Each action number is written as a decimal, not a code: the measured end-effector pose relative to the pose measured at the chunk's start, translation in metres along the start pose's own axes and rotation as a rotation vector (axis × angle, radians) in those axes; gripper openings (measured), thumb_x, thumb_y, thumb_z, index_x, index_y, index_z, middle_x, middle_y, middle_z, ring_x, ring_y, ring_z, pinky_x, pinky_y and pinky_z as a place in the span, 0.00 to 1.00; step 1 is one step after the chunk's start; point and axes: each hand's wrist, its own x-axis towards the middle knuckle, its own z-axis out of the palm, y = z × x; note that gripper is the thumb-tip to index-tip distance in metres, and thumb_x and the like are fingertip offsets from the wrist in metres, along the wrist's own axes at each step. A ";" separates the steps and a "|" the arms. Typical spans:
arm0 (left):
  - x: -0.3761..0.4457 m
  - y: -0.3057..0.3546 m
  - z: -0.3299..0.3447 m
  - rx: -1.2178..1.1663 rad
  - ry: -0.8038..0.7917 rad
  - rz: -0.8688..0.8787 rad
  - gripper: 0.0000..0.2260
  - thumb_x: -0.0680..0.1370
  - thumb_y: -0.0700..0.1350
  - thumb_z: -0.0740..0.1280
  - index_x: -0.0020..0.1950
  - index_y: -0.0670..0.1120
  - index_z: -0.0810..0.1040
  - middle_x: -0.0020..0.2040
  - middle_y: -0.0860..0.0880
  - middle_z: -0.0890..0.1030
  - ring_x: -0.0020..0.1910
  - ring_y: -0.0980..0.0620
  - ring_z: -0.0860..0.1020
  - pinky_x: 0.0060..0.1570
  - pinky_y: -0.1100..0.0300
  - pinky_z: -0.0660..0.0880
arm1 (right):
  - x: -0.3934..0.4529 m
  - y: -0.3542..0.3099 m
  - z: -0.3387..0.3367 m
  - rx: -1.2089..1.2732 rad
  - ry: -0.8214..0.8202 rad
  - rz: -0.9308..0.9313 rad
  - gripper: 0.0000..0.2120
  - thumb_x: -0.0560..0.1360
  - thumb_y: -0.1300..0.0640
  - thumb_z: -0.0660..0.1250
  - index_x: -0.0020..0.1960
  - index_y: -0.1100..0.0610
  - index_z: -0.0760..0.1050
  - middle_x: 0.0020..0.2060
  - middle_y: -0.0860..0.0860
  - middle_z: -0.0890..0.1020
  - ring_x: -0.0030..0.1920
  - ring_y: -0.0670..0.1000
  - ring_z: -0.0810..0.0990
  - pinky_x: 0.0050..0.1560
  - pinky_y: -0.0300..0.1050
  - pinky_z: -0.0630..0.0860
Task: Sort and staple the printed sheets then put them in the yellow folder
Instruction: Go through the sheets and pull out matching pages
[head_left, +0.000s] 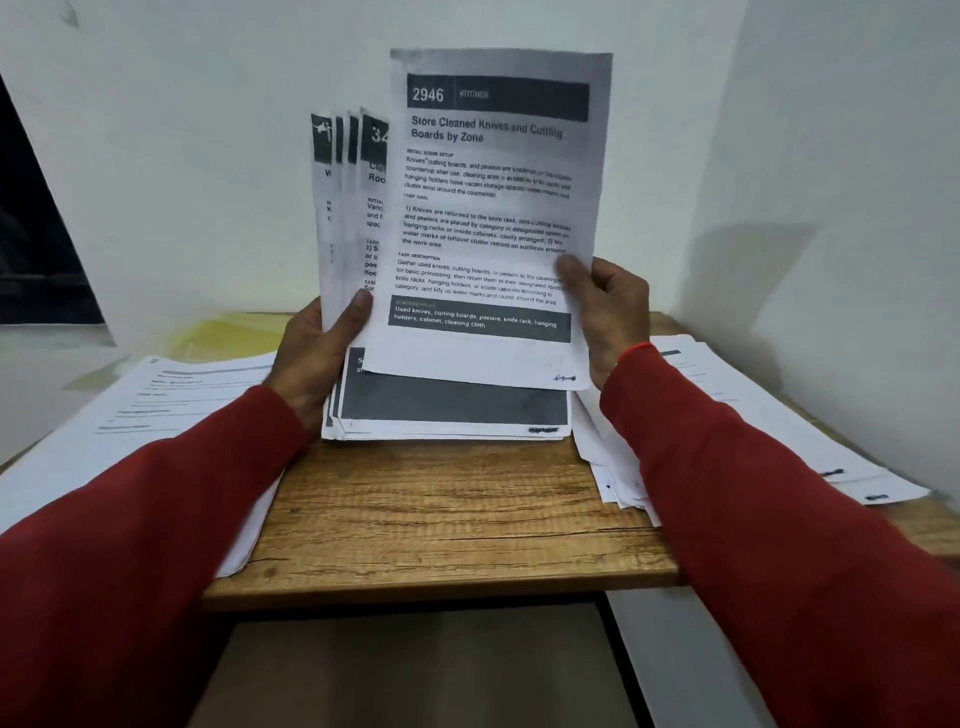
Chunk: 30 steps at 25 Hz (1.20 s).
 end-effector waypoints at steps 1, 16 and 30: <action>0.000 0.000 -0.001 0.005 0.009 0.005 0.08 0.80 0.46 0.67 0.58 0.46 0.81 0.51 0.48 0.87 0.48 0.50 0.85 0.43 0.57 0.81 | 0.000 0.001 0.000 0.041 -0.036 0.034 0.06 0.75 0.61 0.72 0.50 0.62 0.83 0.45 0.58 0.85 0.44 0.54 0.83 0.54 0.54 0.81; 0.002 0.000 -0.004 -0.011 0.063 -0.003 0.10 0.79 0.45 0.69 0.59 0.45 0.81 0.53 0.47 0.85 0.46 0.50 0.85 0.42 0.57 0.82 | 0.027 -0.006 -0.034 0.121 0.464 -0.110 0.04 0.73 0.67 0.71 0.47 0.61 0.80 0.40 0.53 0.83 0.38 0.48 0.80 0.43 0.41 0.79; 0.002 0.001 -0.002 -0.012 0.070 0.004 0.08 0.79 0.44 0.69 0.58 0.45 0.80 0.50 0.49 0.86 0.46 0.52 0.85 0.42 0.58 0.82 | 0.033 -0.007 -0.040 0.437 0.505 0.022 0.28 0.72 0.69 0.71 0.69 0.59 0.66 0.53 0.58 0.81 0.49 0.56 0.84 0.51 0.56 0.82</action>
